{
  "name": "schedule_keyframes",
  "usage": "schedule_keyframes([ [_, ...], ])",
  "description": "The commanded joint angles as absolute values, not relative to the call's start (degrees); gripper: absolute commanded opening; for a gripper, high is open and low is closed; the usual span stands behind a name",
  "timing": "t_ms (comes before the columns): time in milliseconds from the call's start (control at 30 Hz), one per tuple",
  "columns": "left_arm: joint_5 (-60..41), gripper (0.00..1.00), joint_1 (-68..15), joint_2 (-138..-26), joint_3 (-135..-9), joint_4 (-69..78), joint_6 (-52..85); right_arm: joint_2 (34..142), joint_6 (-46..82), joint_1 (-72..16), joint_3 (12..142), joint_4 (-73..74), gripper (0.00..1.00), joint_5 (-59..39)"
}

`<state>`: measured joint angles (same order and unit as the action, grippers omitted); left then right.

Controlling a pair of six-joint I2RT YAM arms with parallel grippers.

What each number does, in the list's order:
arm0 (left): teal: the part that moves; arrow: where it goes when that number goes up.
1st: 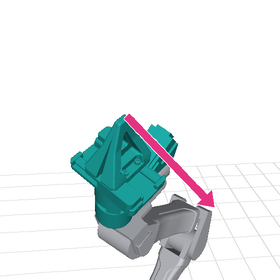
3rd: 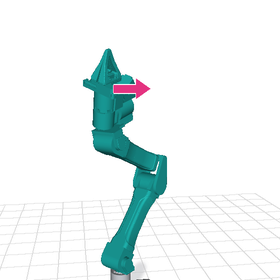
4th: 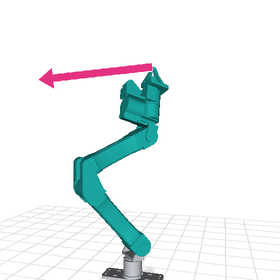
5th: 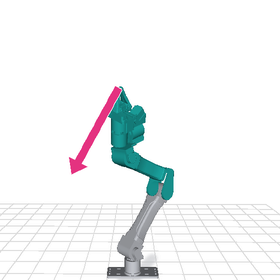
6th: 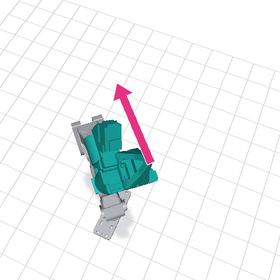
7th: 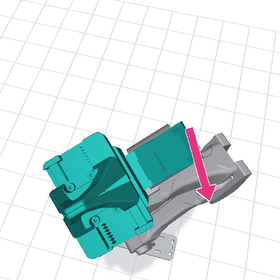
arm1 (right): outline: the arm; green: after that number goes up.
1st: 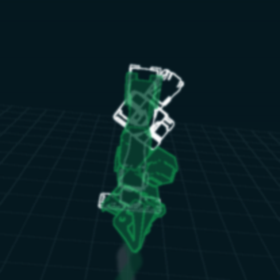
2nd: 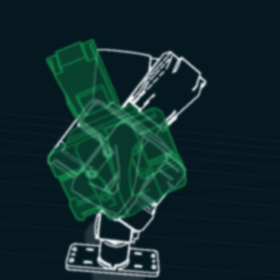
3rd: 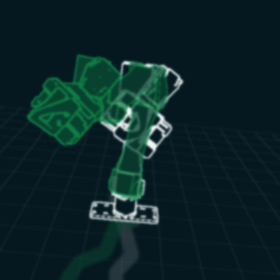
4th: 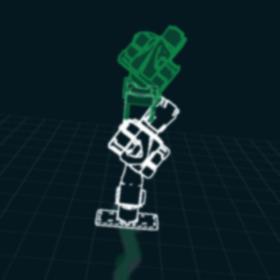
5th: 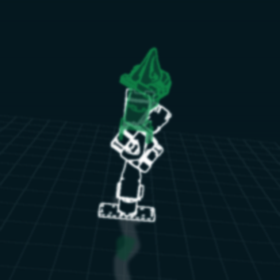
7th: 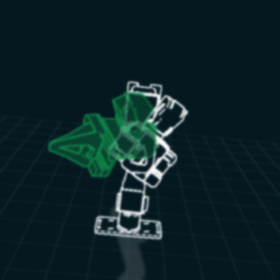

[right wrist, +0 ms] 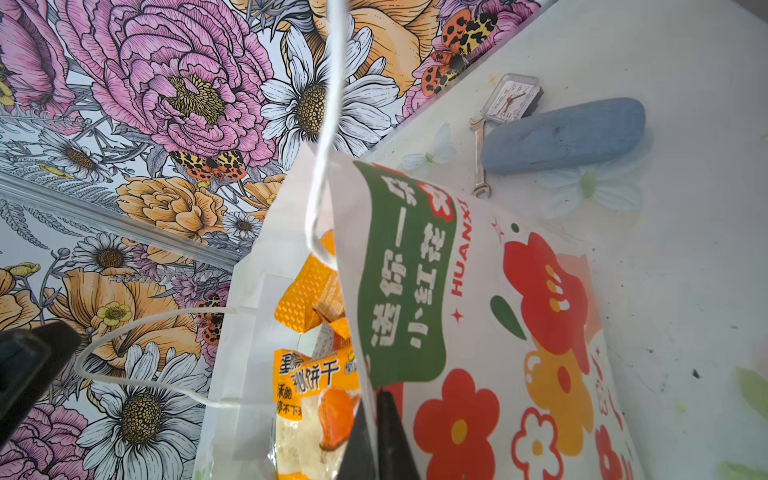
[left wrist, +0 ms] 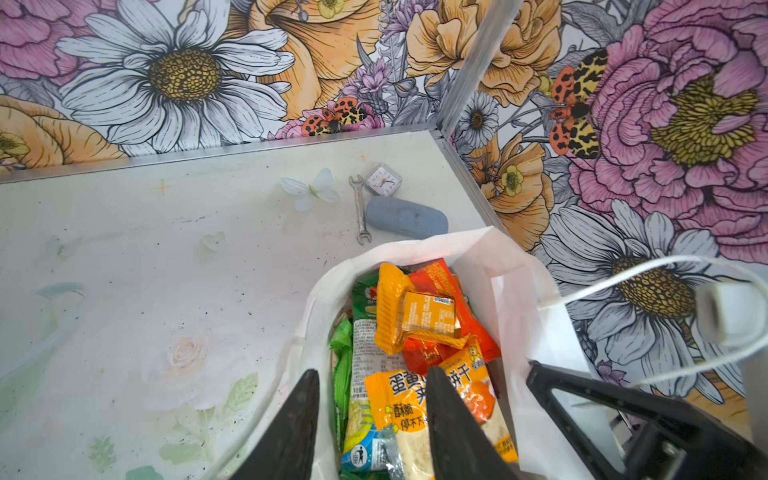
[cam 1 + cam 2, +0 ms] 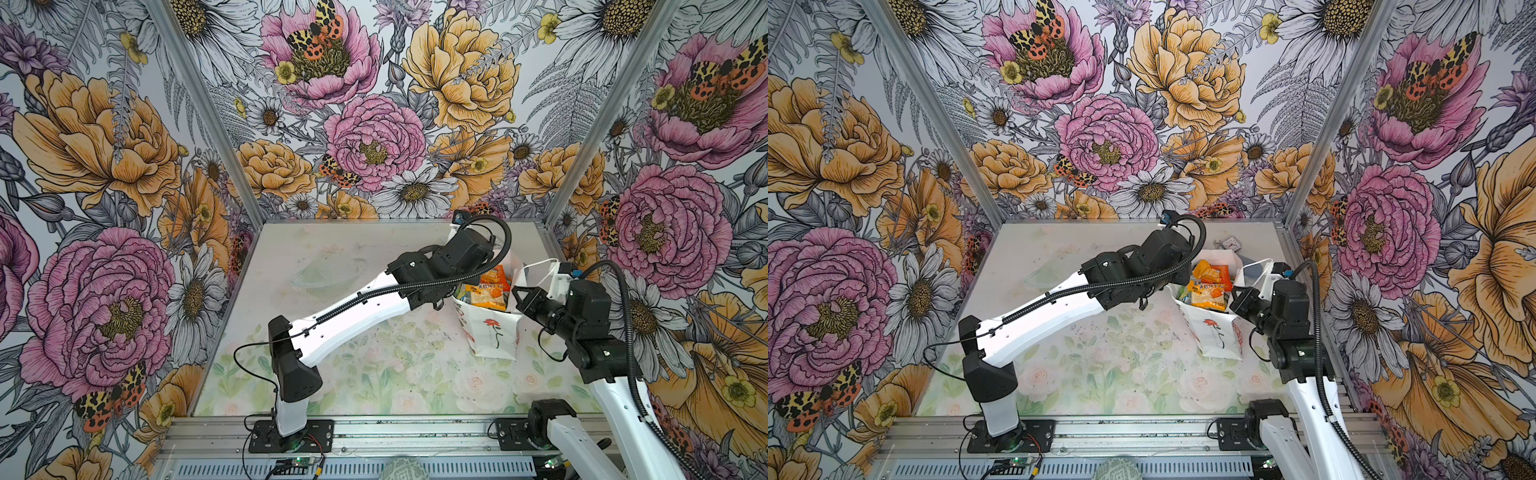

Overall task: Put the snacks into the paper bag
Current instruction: 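Lower the yellow wafer packet into the bag and open the left gripper, then withdraw the left gripper up from the paper bag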

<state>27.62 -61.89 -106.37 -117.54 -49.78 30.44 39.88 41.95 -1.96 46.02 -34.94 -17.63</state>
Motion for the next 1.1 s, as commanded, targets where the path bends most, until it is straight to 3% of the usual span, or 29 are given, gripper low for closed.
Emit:
schedule_keyframes([
  [0,26.27,0.45,-59.67,-107.34,-115.68,-52.77,32.33,39.81,41.27,-2.54,47.90,-36.12,0.00,-18.55],
  [733,20.40,0.53,-56.99,-112.56,-112.06,-53.44,33.75,39.48,41.29,-2.50,47.59,-36.39,0.00,-18.28],
  [1067,19.49,0.28,-57.63,-116.57,-115.10,-53.27,34.06,40.39,41.44,-2.74,49.09,-36.39,0.00,-18.37],
])
